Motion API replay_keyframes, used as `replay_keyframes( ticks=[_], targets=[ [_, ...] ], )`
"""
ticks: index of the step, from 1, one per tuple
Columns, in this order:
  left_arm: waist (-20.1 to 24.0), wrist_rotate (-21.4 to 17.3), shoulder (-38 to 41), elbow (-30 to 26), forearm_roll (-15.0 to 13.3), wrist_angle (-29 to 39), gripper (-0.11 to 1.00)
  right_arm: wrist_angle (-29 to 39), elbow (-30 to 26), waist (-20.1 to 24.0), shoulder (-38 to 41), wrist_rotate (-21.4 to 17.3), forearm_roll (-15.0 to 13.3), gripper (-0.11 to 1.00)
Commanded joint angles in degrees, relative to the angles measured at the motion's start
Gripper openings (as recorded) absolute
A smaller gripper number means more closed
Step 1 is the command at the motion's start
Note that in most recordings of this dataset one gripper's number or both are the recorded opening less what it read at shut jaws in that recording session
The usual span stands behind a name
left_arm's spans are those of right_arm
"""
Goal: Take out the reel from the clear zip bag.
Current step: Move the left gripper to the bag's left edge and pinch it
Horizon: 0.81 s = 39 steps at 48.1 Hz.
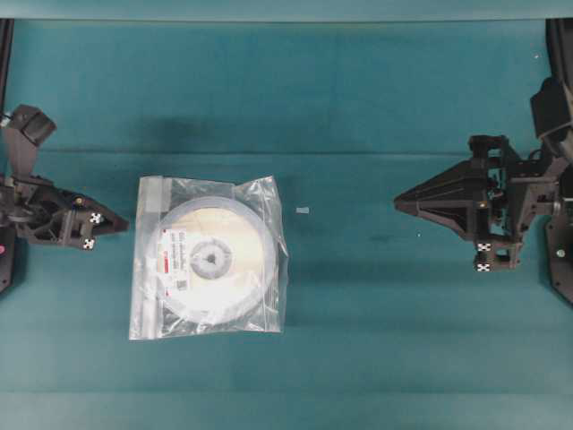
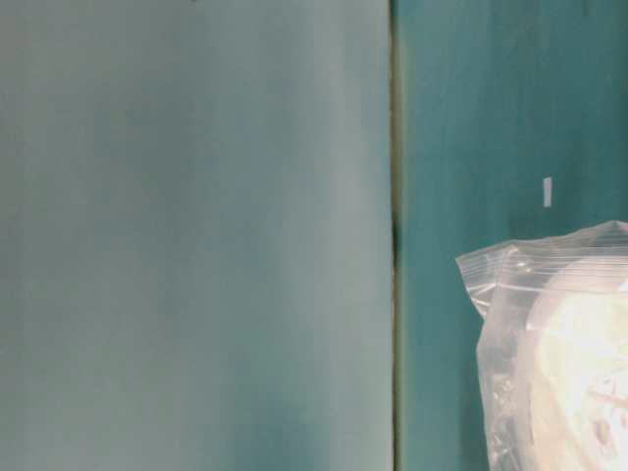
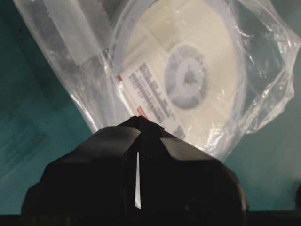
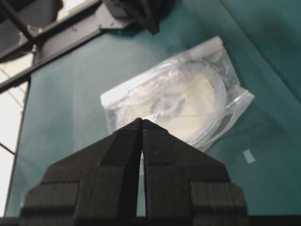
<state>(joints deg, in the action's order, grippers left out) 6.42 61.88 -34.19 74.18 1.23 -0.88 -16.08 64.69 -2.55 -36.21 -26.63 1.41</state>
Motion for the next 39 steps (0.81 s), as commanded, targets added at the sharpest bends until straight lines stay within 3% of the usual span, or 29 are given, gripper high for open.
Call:
replay_keyframes(
  ticks=[1, 10, 15, 19, 28, 31, 33, 39],
  targets=[
    [0.0, -0.3, 1.0, 0.6, 0.4, -5.3, 0.00, -0.5, -1.1, -0.2, 0.3, -0.6, 0.1, 0.01],
    [-1.8, -0.7, 2.7, 3.5, 0.4, -8.3, 0.01, -0.3, -1.1, -0.2, 0.3, -0.7, 0.1, 0.01],
    [-3.0, -1.8, 3.4, 4.1, 0.4, -8.5, 0.11, -0.3, -1.1, -0.2, 0.3, -0.7, 0.1, 0.01],
    [-3.3, -2.3, 4.3, 4.3, 0.4, -8.8, 0.29, -0.3, -1.2, -0.2, 0.3, -0.7, 0.1, 0.01],
    [-3.3, -2.3, 6.8, 4.4, 0.4, -9.5, 0.84, -0.3, -1.2, -0.2, 0.3, -0.7, 0.1, 0.01],
    [-2.9, -2.3, 7.8, 4.6, 0.4, -10.8, 0.95, -0.3, -1.1, -0.2, 0.3, -0.7, 0.1, 0.01],
    [-2.7, -2.3, 8.6, 4.7, 0.4, -12.2, 0.95, -0.4, -1.2, -0.2, 0.3, -0.7, 0.1, 0.01],
    [-2.6, -2.3, 11.6, 4.8, 0.4, -16.8, 0.84, -0.3, -1.2, -0.2, 0.3, -0.8, 0.1, 0.01]
  ],
)
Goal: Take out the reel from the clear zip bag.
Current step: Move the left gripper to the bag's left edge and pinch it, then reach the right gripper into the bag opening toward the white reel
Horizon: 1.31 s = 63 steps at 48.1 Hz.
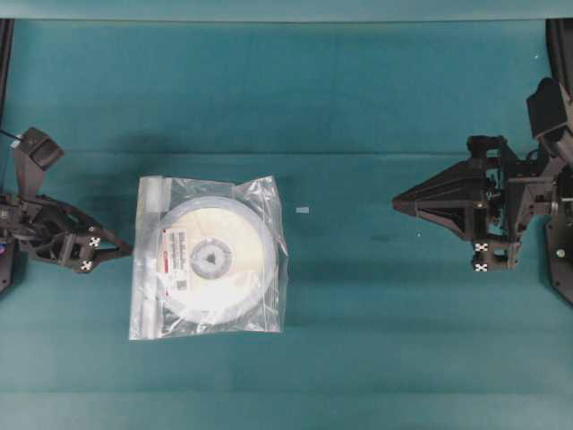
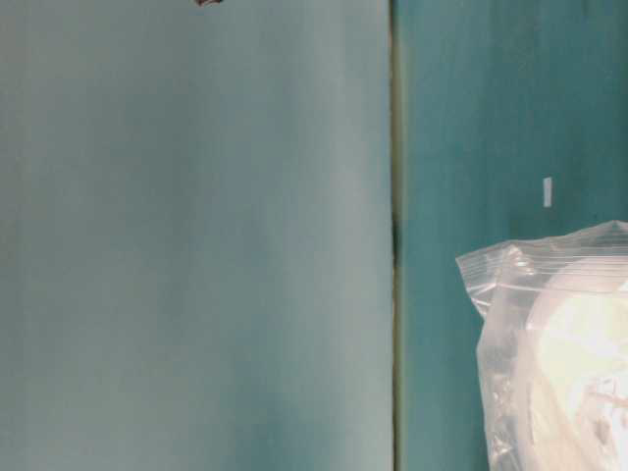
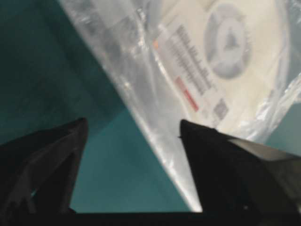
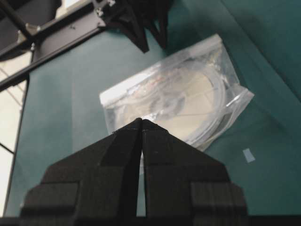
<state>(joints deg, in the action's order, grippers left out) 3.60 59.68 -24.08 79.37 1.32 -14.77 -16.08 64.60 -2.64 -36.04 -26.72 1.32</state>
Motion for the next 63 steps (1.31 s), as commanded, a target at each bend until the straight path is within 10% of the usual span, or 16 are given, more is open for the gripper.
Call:
replay_keyframes(
  ticks=[1, 32, 52, 63],
  targets=[
    [0.2, -0.1, 2.1, -0.4, 0.3, -3.7, 0.84, -0.3, -1.1, -0.1, 0.1, -0.7, 0.2, 0.01],
    [0.2, -0.2, 17.5, -4.6, 0.2, -16.9, 0.84, -0.3, -1.3, -0.1, 0.1, -0.7, 0.4, 0.01],
    [0.4, -0.2, 17.1, -5.8, 0.3, -10.2, 0.18, 1.0, -1.3, 0.0, 0.1, -0.7, 0.4, 0.01],
    [1.2, -0.3, 17.1, -6.0, 0.3, -9.8, 0.12, 3.9, -1.3, 0.0, 0.1, -0.8, 0.4, 0.01]
  ],
)
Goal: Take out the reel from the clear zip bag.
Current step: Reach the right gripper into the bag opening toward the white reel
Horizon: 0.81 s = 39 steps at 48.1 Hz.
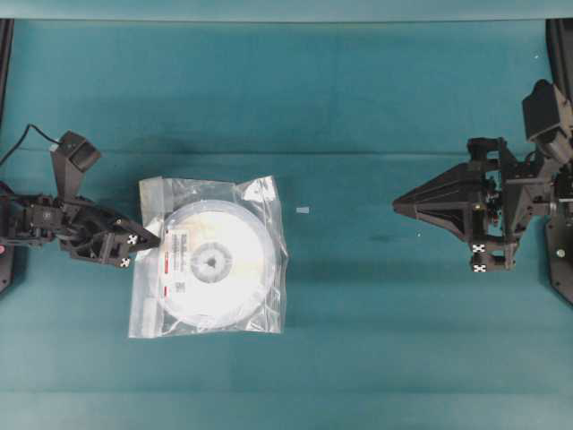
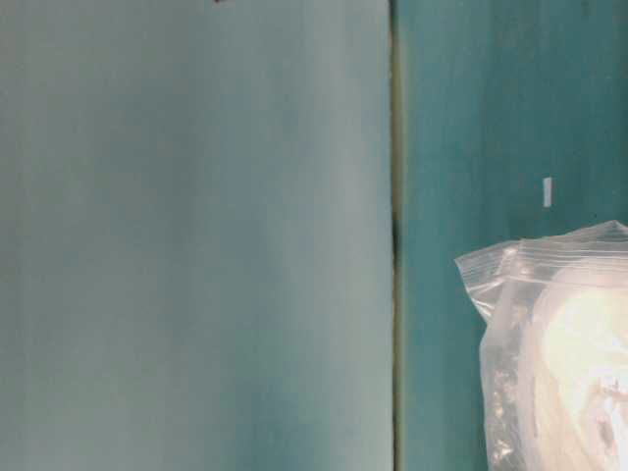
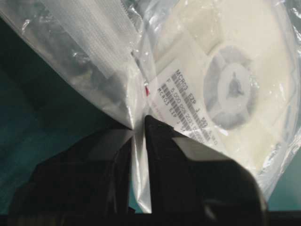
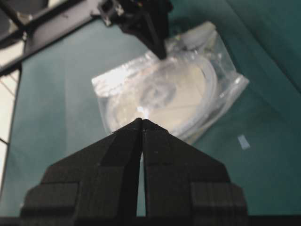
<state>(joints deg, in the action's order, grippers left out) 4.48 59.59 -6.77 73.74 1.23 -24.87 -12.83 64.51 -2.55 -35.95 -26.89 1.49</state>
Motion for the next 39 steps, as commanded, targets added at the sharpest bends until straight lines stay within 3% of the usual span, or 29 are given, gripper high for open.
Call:
replay_keyframes(
  ticks=[1, 8, 14, 23, 29, 39],
  targets=[
    [0.4, -0.2, -0.3, -0.4, 0.4, 0.3, 0.12, 0.8, -1.2, -0.1, 0.0, -0.6, 0.2, 0.01],
    [0.4, -0.2, -0.3, -0.4, 0.4, 0.4, 0.11, 3.0, -1.2, -0.3, 0.4, -3.3, 1.1, 0.01],
    [0.4, -0.2, -0.3, -0.3, 0.4, 0.4, 0.10, 7.6, -2.3, -0.3, 3.2, -9.6, 3.0, 0.01],
    [0.4, -0.2, -0.3, -0.3, 0.4, 0.4, 0.10, 10.2, -5.4, -0.2, 9.9, -17.9, 3.1, 0.07],
    [0.4, -0.2, -0.3, -0.2, 0.4, 0.4, 0.10, 10.1, -8.1, 0.1, 15.6, -21.0, 3.1, 0.29],
    [0.4, -0.2, -0.3, -0.4, 0.3, 0.6, 0.10, 11.0, -14.0, 1.2, 26.4, -22.1, 3.0, 0.84]
  ],
)
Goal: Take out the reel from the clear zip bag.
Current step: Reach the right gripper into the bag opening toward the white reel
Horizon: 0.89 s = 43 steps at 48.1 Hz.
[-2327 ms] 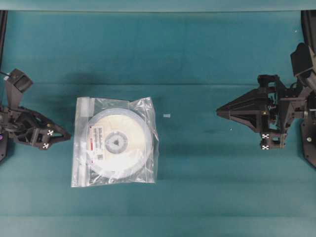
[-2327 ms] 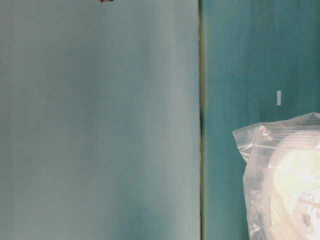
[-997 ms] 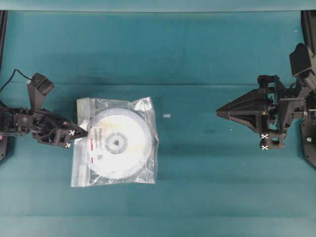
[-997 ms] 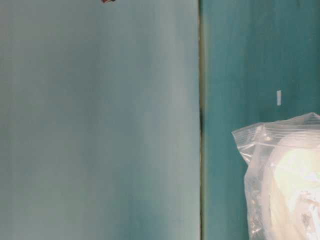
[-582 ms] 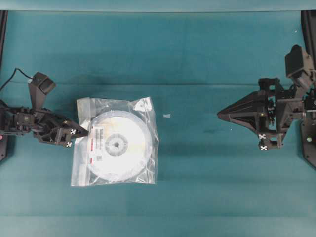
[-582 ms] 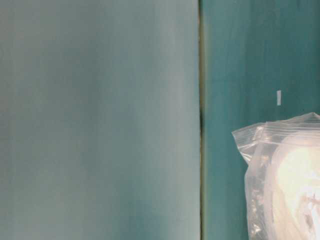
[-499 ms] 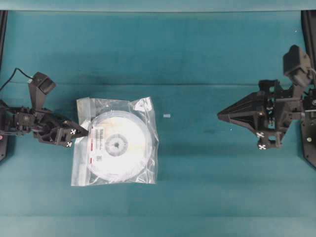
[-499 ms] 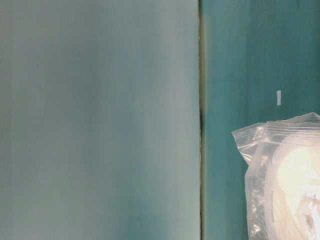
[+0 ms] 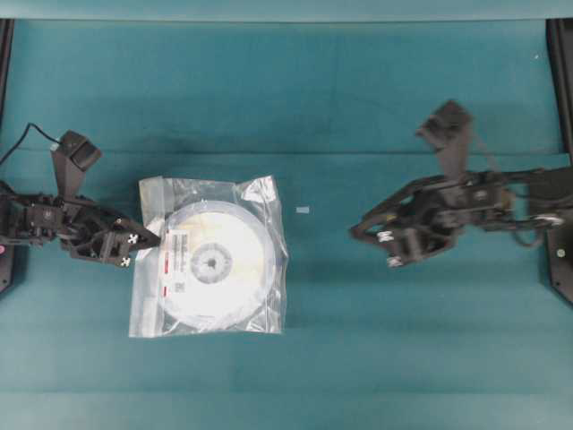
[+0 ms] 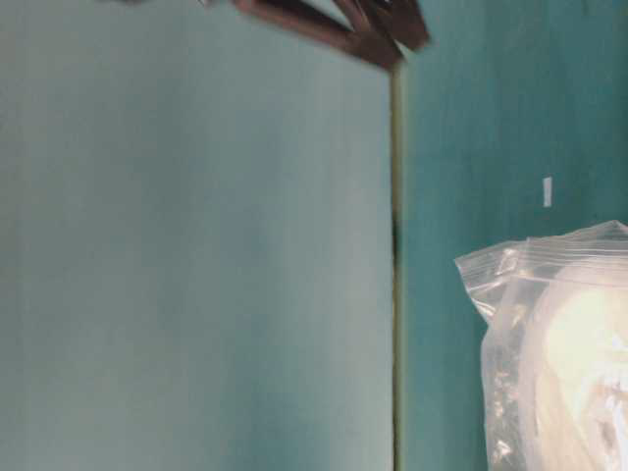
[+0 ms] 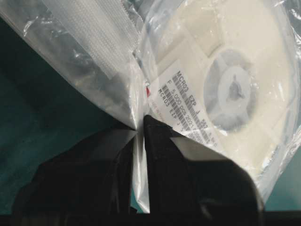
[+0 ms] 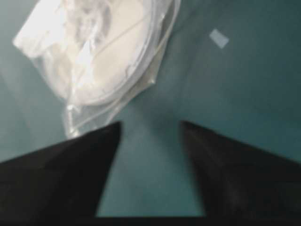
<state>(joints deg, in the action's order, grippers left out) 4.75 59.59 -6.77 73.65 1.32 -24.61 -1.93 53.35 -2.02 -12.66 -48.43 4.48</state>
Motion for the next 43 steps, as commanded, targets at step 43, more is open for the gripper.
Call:
replay_keyframes(
  ticks=[43],
  targets=[
    [0.2, -0.2, -0.5, -0.4, 0.2, 0.4, 0.10, 0.1, -17.7, 3.0, 24.1, -2.5, 0.1, 0.81]
  ],
)
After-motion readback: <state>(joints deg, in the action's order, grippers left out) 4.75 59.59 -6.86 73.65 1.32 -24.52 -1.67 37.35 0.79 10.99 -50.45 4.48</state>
